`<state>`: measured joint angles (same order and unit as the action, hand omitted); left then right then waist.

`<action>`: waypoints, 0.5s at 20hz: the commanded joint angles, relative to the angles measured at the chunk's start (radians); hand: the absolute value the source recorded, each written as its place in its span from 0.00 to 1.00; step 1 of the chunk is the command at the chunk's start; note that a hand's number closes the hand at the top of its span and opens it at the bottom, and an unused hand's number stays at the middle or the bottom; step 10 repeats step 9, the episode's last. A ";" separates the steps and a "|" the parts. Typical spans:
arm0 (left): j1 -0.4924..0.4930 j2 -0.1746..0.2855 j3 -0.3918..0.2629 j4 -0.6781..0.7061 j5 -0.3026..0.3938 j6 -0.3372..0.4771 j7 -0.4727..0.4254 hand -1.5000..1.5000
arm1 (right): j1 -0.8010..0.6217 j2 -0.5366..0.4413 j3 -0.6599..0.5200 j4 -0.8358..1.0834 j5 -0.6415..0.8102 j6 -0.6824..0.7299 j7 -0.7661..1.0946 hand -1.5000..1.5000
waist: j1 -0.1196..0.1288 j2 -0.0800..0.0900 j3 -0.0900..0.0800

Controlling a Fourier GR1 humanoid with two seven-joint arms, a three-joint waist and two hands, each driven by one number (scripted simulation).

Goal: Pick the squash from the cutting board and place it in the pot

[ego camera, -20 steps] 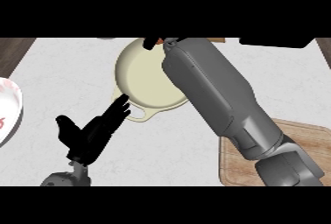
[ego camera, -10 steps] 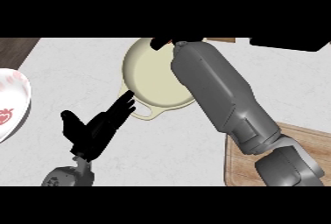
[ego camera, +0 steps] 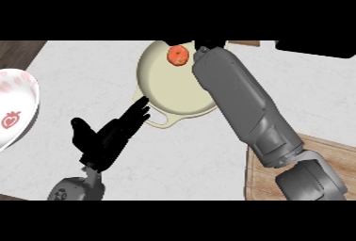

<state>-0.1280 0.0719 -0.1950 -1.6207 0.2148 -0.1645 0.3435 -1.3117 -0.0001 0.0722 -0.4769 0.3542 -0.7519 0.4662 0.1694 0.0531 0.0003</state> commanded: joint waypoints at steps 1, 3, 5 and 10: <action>-0.018 0.009 0.022 0.009 0.006 0.001 0.006 0.50 | 0.019 0.000 -0.010 -0.010 -0.071 -0.100 -0.132 0.00 | 0.003 -0.002 0.000; 0.006 -0.001 0.011 0.012 0.009 -0.005 -0.008 0.50 | 0.005 0.000 -0.009 0.038 -0.067 -0.141 -0.149 0.00 | -0.004 -0.003 -0.001; -0.001 -0.016 -0.001 -0.001 -0.013 0.026 0.008 0.50 | 0.006 0.000 -0.003 0.076 -0.056 -0.192 -0.172 0.00 | -0.018 -0.007 -0.001; 0.038 0.023 0.046 -0.010 0.034 -0.009 0.005 0.50 | 0.032 0.000 -0.034 0.106 -0.103 -0.211 -0.235 0.00 | -0.056 -0.020 -0.001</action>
